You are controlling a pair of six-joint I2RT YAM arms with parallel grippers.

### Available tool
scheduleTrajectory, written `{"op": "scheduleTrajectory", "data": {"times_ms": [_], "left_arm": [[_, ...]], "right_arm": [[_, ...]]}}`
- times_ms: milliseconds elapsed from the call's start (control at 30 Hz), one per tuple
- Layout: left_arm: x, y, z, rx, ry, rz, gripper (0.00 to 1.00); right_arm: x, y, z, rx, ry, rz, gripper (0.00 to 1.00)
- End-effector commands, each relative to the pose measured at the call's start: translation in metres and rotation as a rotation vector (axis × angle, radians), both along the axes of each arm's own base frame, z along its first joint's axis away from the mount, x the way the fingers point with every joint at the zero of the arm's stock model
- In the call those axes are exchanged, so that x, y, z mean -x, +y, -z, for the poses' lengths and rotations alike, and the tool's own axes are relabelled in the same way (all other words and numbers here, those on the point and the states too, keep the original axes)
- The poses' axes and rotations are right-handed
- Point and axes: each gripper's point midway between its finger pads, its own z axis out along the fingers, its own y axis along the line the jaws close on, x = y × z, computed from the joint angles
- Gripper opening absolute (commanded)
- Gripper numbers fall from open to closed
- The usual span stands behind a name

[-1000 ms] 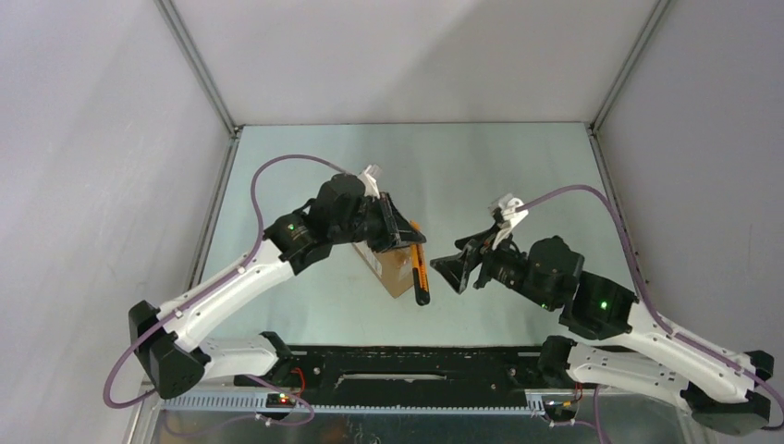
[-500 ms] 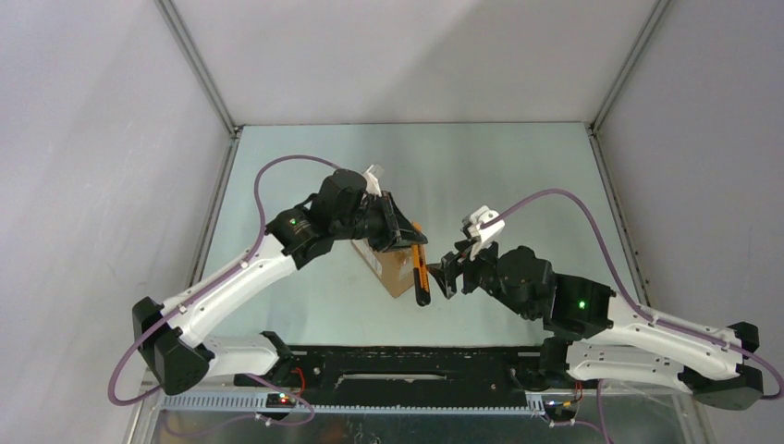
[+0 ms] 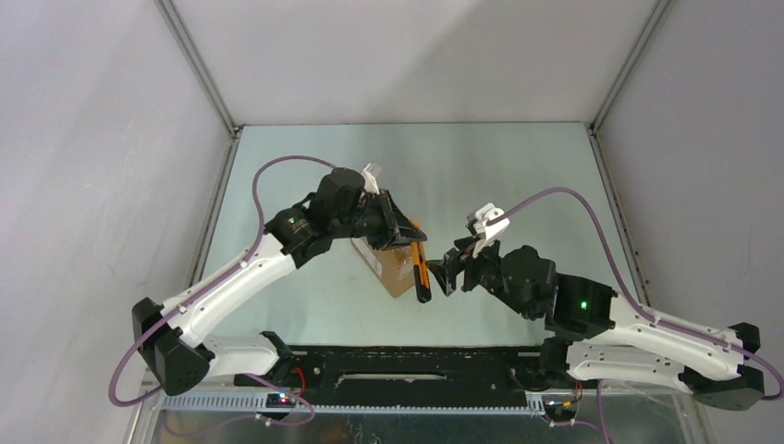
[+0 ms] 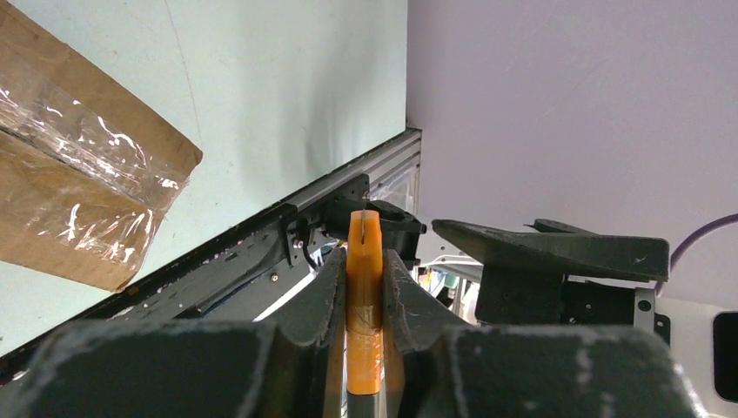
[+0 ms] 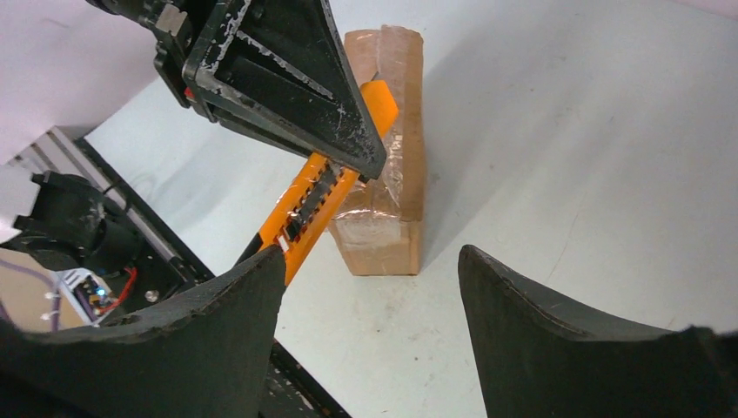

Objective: Unpack the express box
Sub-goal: Cut the express box at the center of the board.

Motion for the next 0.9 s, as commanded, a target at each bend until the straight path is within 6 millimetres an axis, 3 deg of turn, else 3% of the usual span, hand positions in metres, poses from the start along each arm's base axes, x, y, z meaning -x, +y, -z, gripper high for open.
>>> {"op": "scheduleTrajectory", "data": {"times_ms": [0,400,767,867], "left_arm": [[-0.005,0.002,-0.030,0.080,-0.056,-0.030,0.00],[-0.006,0.004,-0.039,0.128,-0.080,-0.052,0.00],[-0.002,0.001,-0.056,0.240,-0.081,-0.065,0.00],[0.000,-0.002,-0.056,0.269,-0.050,-0.060,0.00]], "right_arm": [[0.007,0.006,-0.025,-0.114,0.029,-0.015,0.74],[0.003,0.014,-0.014,-0.123,0.082,0.014,0.75],[-0.021,0.017,-0.020,-0.191,0.076,0.144,0.75],[-0.034,0.009,-0.023,-0.209,0.057,0.228,0.75]]}}
